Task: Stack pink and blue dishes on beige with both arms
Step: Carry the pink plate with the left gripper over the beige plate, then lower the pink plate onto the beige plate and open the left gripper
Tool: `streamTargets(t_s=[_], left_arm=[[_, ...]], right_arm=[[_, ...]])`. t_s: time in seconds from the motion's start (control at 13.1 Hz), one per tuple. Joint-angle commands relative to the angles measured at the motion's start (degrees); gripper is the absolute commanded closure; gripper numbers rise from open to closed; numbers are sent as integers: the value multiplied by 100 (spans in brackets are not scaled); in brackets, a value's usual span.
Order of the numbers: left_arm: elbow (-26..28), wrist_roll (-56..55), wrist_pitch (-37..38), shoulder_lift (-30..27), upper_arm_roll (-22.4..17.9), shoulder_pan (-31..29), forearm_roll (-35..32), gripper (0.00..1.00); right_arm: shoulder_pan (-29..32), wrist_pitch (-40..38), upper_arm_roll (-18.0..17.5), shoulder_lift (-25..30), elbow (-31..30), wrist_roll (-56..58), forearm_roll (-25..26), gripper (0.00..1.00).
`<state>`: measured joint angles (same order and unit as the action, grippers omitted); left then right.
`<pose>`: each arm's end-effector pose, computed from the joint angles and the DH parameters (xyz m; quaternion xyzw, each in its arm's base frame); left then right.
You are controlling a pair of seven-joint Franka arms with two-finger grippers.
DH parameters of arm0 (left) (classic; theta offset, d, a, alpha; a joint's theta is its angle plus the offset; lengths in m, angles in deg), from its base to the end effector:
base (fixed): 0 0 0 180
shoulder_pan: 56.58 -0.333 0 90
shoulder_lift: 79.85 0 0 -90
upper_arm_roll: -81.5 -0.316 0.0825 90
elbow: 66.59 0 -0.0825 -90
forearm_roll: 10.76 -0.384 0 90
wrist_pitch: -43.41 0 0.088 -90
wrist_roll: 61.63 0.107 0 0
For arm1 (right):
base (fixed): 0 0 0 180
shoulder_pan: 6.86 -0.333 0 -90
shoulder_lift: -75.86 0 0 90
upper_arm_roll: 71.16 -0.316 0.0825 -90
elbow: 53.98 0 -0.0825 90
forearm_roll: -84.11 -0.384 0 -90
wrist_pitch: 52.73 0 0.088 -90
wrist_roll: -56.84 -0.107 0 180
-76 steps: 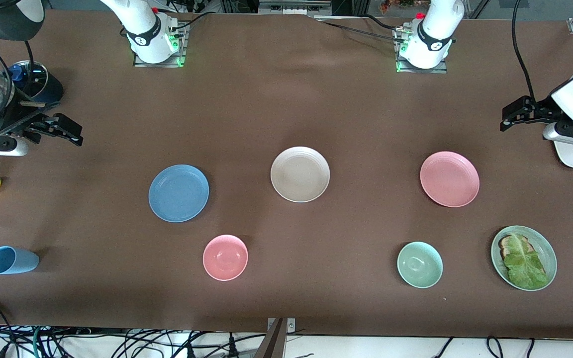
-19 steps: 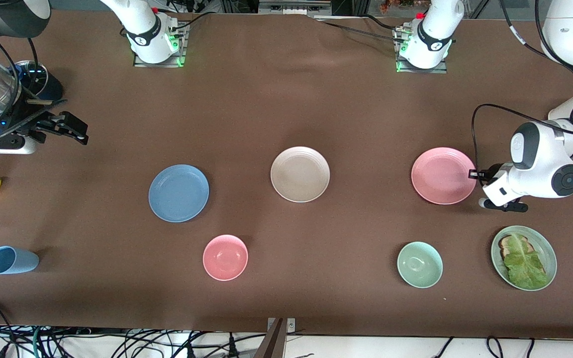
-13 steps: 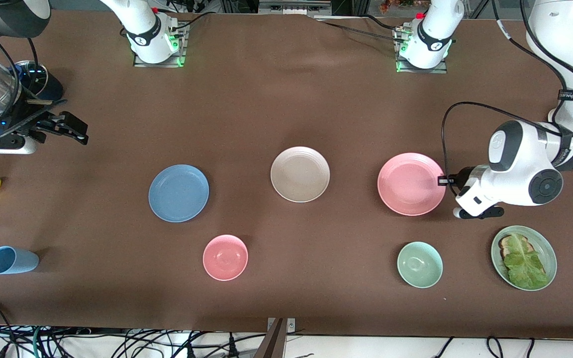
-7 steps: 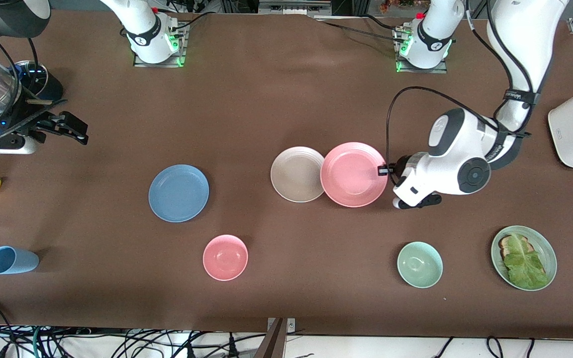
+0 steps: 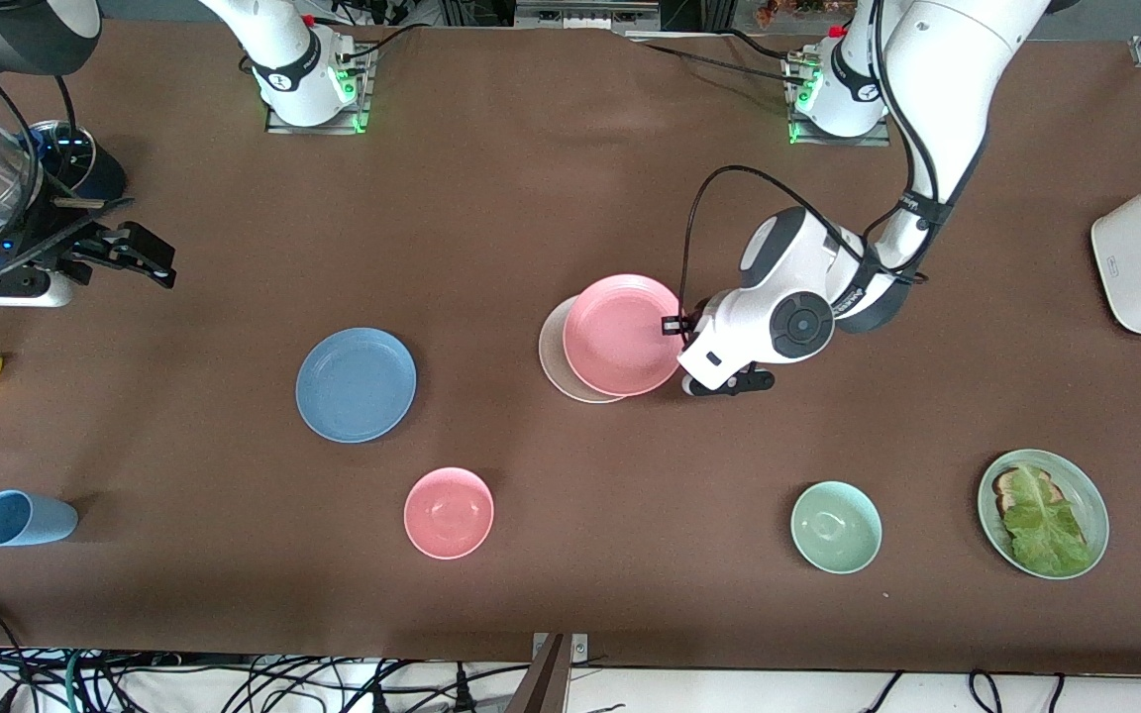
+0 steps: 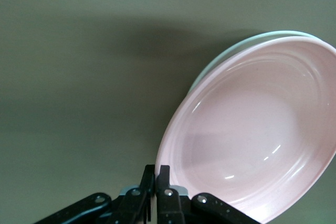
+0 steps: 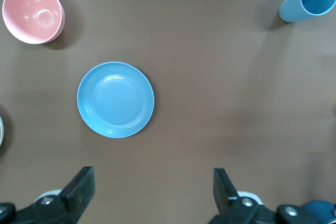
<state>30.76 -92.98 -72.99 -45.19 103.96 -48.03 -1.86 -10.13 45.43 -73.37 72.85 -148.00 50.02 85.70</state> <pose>0.5633 -0.3216 0.2515 0.9754 0.0636 -0.1904 0.0911 0.5779 0.0523 0.5739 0.9998 -0.0099 0.0112 0.0116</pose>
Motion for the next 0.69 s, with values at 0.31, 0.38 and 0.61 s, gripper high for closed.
streamTargets(t_s=[0.31,0.38,0.61], left_arm=[[-427,-143,-155,261,-101,104,16,0],[-427,-161,-138,218,-136,86,16,0],[-427,-126,89,34,-225,-229,-2,0]], right_arm=[[2,-34,-33,151,-72,-75,79,0],[2,-17,-33,151,-72,-75,78,0],[2,45,-33,143,-20,-75,78,0]])
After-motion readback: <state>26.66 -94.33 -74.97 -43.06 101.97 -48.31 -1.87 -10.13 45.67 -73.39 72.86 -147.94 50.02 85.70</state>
